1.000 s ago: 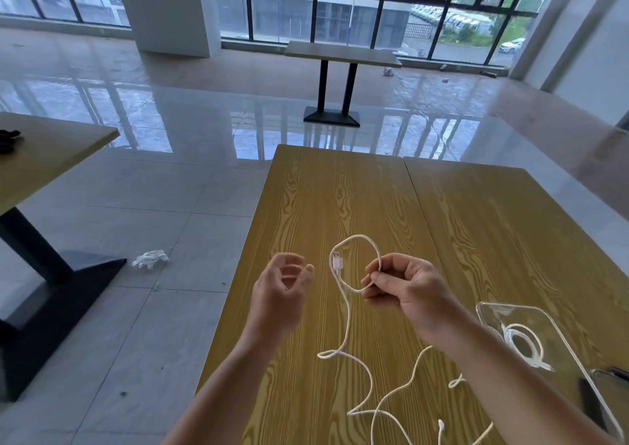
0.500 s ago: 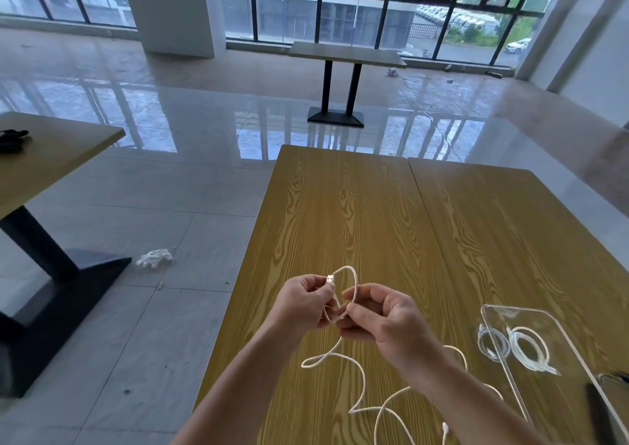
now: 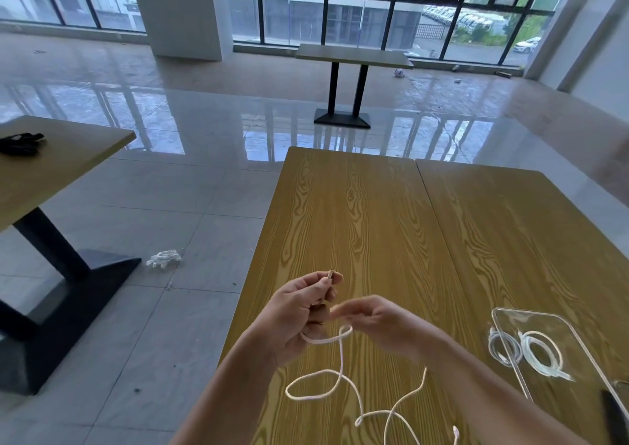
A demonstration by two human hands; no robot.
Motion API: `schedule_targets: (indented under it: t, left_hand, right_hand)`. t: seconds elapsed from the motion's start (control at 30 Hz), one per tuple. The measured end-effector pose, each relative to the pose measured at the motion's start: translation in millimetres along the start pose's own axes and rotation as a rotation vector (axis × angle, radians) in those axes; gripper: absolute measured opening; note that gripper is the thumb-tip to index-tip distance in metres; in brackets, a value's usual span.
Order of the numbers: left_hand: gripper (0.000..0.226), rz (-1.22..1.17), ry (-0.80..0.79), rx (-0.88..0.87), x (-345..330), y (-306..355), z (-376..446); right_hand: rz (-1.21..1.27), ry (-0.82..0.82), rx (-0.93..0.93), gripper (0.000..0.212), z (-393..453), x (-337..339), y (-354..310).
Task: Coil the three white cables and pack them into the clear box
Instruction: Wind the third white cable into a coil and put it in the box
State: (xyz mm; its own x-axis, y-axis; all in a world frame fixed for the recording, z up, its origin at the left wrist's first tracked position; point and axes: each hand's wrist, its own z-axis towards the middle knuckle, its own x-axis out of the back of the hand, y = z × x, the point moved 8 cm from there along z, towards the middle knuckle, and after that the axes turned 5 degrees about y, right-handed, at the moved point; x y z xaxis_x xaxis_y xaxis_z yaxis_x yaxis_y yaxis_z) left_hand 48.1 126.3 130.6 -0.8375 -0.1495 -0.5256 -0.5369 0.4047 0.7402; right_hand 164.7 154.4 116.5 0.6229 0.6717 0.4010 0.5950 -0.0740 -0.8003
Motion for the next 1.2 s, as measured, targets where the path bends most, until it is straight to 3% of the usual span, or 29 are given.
schedule_targets:
  t: [0.1,0.23,0.33,0.43,0.53,0.63,0.73,1.03,1.2]
  left_hand:
    - [0.020,-0.108,0.064,-0.024,12.8,9.8,0.1]
    - [0.020,-0.111,0.178,-0.074,29.2,15.8,3.0]
    - [0.030,0.039,0.243,-0.132,31.7,15.4,3.0]
    - [0.044,0.186,0.186,-0.168,16.8,11.7,-0.3]
    - [0.060,0.197,0.091,-0.176,4.7,8.3,-5.1]
    - [0.046,0.240,0.046,-0.196,-1.7,10.1,-10.3]
    - [0.024,0.318,0.142,-0.242,0.6,12.8,-11.6]
    - [0.034,0.141,0.362,-0.341,16.3,23.3,-8.6]
    - [0.031,-0.171,0.415,-0.301,13.6,15.5,-7.7]
  right_hand:
    - [0.009,-0.100,-0.002,0.020,-9.0,-6.5,4.7]
    - [0.245,-0.148,0.066,0.016,-22.2,-3.4,-7.7]
    - [0.267,0.081,0.128,0.020,-21.4,14.4,-23.4]
    - [0.182,0.385,0.221,0.022,-21.9,37.3,-39.8]
    - [0.041,0.552,0.277,0.023,-24.7,45.3,-53.2]
    - [-0.036,0.649,0.275,0.023,-25.3,47.2,-55.1]
    - [-0.071,0.679,0.276,0.020,-24.3,46.5,-56.7]
    - [0.046,0.651,0.200,0.021,-25.0,61.8,-47.3]
    - [0.077,0.630,0.146,0.019,-27.1,44.3,-47.3]
